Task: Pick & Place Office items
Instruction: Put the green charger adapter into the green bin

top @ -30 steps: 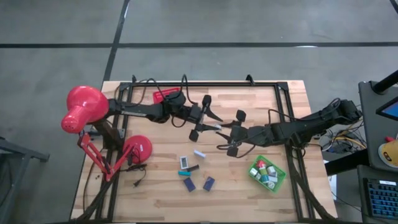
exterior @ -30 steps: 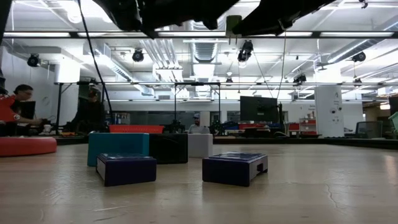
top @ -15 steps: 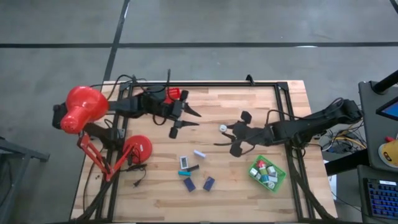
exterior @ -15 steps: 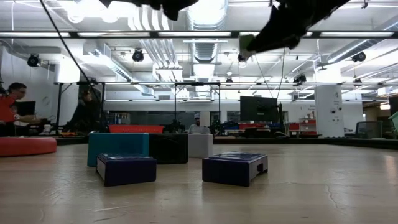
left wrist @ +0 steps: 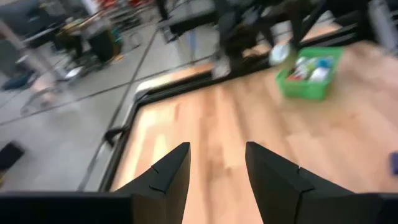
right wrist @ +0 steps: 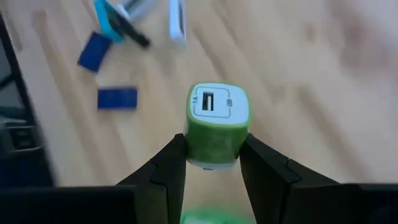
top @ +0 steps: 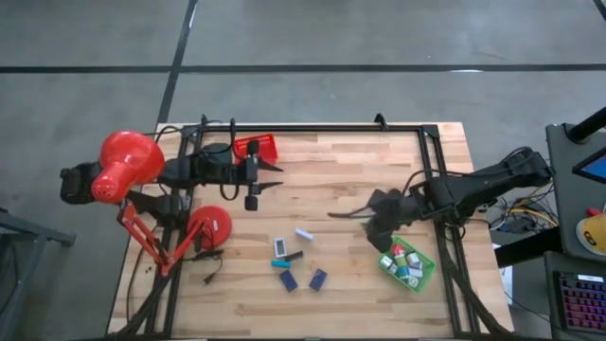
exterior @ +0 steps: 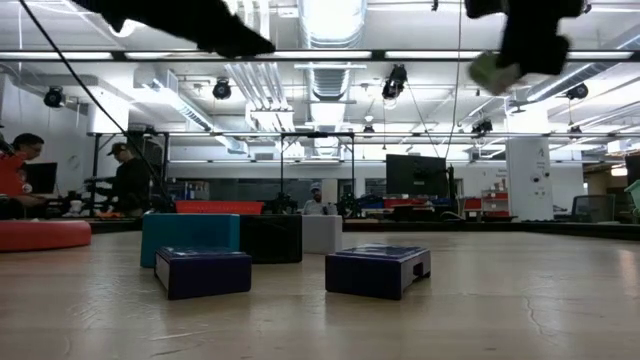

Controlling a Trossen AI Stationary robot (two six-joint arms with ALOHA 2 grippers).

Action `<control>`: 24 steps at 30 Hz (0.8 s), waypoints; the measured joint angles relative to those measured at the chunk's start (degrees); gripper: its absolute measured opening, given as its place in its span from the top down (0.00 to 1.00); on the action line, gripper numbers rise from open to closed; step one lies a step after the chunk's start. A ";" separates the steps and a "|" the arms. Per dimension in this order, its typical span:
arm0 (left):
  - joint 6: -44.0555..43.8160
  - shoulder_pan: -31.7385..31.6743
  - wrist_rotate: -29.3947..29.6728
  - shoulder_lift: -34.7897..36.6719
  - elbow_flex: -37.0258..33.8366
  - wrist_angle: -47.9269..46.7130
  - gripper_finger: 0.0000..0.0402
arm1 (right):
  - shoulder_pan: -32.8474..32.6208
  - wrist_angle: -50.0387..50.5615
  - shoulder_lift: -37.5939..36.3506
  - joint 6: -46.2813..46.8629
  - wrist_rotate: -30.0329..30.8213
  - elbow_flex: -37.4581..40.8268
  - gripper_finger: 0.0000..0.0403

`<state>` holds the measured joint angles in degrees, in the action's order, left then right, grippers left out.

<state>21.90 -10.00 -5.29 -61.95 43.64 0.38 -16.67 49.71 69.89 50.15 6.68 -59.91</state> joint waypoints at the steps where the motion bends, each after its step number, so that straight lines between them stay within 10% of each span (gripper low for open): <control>1: 0.00 0.00 1.31 0.50 -0.84 0.12 0.60 | 0.00 2.89 0.00 3.32 -1.63 -1.01 0.69; 9: 0.57 0.00 3.26 2.74 -4.87 1.78 0.60 | -0.70 21.43 0.00 20.99 -9.08 -4.84 0.69; 24: 3.38 0.00 5.56 3.28 -5.53 1.93 0.60 | -12.65 19.90 0.30 35.25 -11.24 3.29 0.69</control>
<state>25.28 -10.00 0.27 -58.67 38.11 2.31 -29.32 69.61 70.19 85.40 -4.56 -56.62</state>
